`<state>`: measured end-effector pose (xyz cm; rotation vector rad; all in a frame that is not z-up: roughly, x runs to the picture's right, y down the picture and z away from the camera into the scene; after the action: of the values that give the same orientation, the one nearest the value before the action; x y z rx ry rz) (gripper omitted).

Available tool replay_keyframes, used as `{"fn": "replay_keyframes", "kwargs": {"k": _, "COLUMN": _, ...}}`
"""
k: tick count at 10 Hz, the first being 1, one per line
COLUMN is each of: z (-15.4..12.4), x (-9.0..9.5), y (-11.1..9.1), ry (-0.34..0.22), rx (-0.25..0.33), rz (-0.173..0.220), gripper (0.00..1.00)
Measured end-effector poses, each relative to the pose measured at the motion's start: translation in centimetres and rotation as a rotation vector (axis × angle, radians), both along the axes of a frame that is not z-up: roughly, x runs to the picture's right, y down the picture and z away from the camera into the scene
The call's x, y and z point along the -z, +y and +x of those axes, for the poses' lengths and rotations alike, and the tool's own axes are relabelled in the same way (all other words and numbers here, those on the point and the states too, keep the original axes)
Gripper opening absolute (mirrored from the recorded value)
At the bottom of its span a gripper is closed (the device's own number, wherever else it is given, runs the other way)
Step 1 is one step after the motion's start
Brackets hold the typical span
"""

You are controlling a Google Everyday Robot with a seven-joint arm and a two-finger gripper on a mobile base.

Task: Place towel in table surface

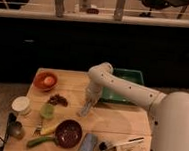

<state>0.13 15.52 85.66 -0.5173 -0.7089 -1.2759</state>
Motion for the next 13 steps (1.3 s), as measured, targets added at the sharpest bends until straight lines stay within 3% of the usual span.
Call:
{"fn": "replay_keyframes", "kwargs": {"k": 6, "z": -0.8, "x": 0.5, "y": 0.8, "ry": -0.014, "rx": 0.035, "rz": -0.018, "gripper": 0.74}}
{"fn": "replay_keyframes", "kwargs": {"k": 8, "z": -1.0, "x": 0.5, "y": 0.8, "ry": -0.020, "rx": 0.041, "rz": -0.019, "gripper": 0.80}}
{"fn": "replay_keyframes", "kwargs": {"k": 13, "z": -1.2, "x": 0.4, "y": 0.5, "ry": -0.038, "rx": 0.039, "rz": -0.035, "gripper": 0.80}}
